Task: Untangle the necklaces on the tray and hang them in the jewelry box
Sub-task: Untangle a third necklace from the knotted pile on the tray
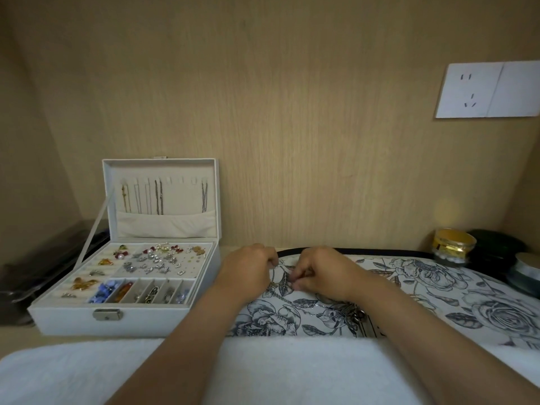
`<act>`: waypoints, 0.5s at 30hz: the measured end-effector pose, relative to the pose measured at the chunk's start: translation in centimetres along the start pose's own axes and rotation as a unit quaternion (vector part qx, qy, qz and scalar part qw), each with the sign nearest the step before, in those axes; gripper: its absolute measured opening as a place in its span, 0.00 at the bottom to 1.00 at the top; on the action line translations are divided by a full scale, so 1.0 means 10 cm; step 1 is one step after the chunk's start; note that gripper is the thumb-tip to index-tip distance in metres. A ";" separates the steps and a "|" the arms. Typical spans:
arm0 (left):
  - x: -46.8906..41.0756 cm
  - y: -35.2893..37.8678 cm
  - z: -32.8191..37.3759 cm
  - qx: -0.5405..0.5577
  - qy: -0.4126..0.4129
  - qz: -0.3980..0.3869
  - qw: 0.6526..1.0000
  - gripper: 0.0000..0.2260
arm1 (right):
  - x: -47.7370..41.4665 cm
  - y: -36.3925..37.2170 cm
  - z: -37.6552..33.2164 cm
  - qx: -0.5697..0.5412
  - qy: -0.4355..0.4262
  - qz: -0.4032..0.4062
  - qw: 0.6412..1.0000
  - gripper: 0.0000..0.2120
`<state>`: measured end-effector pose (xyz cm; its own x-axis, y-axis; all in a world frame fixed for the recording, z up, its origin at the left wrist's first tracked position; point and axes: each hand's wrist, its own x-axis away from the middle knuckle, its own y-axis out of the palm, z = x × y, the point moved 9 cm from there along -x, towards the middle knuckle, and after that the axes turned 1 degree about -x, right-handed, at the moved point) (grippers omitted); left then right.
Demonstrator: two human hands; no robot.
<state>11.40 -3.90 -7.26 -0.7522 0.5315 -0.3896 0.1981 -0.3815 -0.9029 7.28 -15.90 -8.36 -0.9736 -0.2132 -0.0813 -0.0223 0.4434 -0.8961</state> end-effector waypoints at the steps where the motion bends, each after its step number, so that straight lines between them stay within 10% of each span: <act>1: 0.00 0.01 -0.02 0.014 -0.005 -0.001 1.000 0.10 | 0.01 -0.02 0.04 -0.003 0.012 0.004 1.000 0.05; 9: 0.02 0.18 -0.02 0.077 -0.002 0.005 0.997 0.09 | 0.10 -0.30 0.51 0.210 0.153 0.037 0.965 0.09; 15: 0.03 0.05 0.19 0.058 0.047 0.053 0.996 0.04 | 0.03 -0.26 0.18 0.169 0.027 0.091 0.981 0.10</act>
<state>10.07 -5.36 -7.44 -0.6673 0.5505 -0.5017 0.1947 -0.5213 -0.8309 7.43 -18.72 -6.88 -0.9654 -0.1074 -0.2376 0.2200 0.1536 -0.9633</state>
